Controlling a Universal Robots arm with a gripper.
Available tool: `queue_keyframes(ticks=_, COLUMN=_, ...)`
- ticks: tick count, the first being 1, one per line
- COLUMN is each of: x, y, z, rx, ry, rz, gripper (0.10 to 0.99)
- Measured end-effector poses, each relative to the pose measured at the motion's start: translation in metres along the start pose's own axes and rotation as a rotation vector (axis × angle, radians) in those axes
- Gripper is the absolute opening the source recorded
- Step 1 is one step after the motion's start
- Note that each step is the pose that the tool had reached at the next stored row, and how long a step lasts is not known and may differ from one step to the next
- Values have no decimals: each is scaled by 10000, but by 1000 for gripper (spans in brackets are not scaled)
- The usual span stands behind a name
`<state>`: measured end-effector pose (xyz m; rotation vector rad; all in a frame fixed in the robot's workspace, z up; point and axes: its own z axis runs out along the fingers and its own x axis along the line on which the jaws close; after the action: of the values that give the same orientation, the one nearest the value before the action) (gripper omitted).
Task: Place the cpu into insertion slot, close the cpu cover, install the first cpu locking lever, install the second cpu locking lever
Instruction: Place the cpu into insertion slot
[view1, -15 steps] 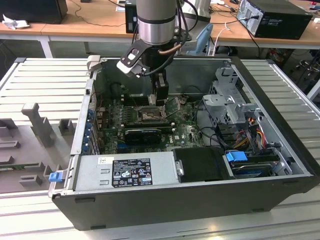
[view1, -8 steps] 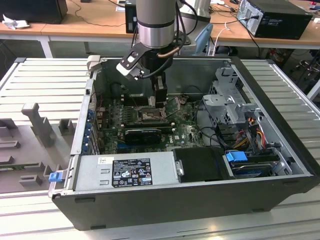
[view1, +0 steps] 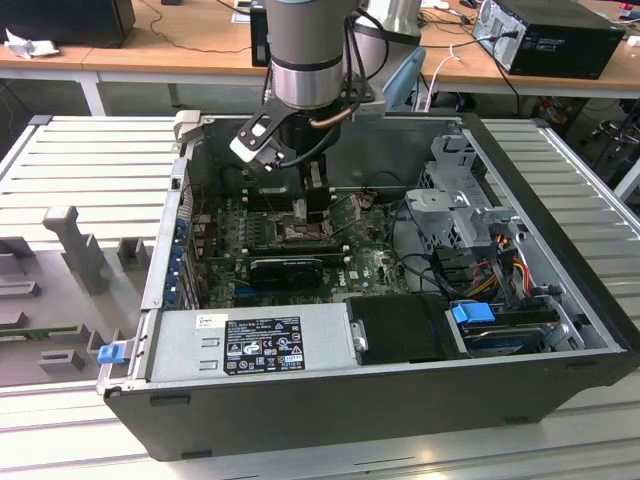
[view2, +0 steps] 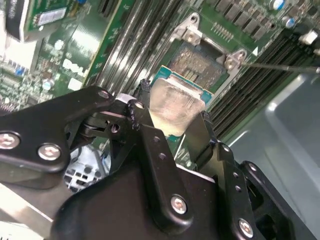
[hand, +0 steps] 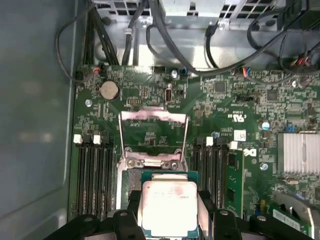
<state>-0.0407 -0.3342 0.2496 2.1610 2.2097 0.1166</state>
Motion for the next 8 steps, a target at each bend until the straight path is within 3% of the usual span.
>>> queue_keyframes(ticks=3, x=48, y=-51, z=94, rx=1, ry=0, rz=-1, gripper=529)
queue_keyframes(ticks=8, x=87, y=-73, z=218, rx=1, ry=0, rz=-2, gripper=529)
